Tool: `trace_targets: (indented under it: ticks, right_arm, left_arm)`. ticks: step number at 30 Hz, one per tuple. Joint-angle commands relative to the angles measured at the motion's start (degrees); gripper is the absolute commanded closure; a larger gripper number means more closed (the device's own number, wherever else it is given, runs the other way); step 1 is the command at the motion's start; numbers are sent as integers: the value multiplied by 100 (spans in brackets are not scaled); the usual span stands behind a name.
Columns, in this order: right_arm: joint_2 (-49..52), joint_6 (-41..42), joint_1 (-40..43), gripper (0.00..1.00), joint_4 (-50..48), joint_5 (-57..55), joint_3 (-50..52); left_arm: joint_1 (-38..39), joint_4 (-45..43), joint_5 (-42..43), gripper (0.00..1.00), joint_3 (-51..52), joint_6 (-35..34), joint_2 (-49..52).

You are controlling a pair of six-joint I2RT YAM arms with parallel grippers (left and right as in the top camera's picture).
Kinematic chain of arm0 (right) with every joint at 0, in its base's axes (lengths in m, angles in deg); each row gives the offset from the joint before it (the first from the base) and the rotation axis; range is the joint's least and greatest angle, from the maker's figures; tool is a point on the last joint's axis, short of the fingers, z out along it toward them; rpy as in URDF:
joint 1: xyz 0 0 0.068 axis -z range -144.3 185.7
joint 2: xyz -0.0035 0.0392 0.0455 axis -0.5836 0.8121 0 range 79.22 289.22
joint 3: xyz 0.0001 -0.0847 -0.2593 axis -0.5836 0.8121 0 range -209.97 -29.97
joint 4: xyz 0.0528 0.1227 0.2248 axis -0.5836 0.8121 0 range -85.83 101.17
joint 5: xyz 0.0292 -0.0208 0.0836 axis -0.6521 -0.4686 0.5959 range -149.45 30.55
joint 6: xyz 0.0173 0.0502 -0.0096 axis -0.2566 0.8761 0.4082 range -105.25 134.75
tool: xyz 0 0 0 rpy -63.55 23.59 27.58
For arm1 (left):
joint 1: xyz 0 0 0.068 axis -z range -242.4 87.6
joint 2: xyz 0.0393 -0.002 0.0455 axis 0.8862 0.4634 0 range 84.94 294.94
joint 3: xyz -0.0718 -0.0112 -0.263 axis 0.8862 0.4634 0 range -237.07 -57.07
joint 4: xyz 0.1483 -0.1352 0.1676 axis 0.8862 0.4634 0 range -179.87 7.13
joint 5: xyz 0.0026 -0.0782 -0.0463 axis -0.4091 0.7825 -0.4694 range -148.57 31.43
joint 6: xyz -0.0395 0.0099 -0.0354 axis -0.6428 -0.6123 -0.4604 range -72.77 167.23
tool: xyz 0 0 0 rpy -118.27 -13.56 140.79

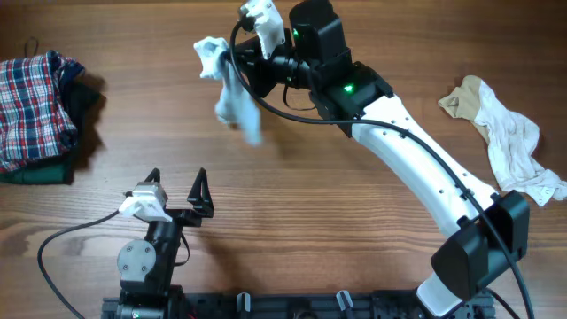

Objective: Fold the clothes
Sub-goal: 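Lift the striped pants with right gripper and carry them to table center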

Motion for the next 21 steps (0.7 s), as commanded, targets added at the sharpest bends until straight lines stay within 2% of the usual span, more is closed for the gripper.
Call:
trace_targets:
  ticks: [1,5,11,12,16,21]
  right_arm:
    - [-26,61,2,96,216,-118,111]
    - [136,90,4,96,428,-302,313]
    - [164,1392,-9,96,-96,212,367]
    - [164,1392,-9,96,-96,144,367]
    - [168,1388,-7,96,240,-988,367]
    - [177,1379,9,96,839,-2944,367]
  left_arm:
    - [-37,35,-55,0,26,31,-42]
    - [-37,35,-55,0,26,31,-42]
    - [-37,35,-55,0,26,31,-42]
    - [-37,35,-55,0,26,31,-42]
    - [-37,35,-55,0,26,31,-42]
    - [-37,35,-55,0,26,31,-42]
